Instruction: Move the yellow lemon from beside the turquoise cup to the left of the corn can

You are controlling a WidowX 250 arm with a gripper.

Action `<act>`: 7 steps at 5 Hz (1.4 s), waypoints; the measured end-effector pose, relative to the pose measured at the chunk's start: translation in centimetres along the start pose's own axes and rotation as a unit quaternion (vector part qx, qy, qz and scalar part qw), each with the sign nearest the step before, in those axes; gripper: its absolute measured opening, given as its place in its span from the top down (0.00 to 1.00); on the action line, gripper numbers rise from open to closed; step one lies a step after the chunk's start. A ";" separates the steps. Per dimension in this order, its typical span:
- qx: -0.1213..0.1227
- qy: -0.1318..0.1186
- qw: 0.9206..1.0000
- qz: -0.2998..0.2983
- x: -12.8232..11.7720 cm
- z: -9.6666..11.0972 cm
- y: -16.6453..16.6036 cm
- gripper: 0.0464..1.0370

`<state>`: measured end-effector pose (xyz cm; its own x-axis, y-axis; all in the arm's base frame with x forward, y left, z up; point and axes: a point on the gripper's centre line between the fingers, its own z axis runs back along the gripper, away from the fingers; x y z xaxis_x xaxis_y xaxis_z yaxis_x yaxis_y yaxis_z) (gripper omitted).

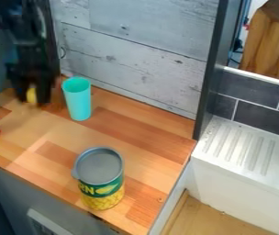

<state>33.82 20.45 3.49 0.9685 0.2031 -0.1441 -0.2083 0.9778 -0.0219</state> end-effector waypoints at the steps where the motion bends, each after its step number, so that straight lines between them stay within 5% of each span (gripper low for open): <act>1: 0.006 -0.022 0.999 0.038 -2.8 4.9 1.1 0.35; 3: -0.017 0.037 0.999 0.026 -8.6 5.9 -1.4 0.35; 4: -0.017 0.047 0.998 -0.030 -9.1 5.1 -5.0 0.35; 7: 0.021 0.092 0.986 -0.136 -11.2 -0.6 -11.6 0.35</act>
<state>25.32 6.77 4.79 0.9459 -0.0763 -0.3154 0.0655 0.9969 -0.0447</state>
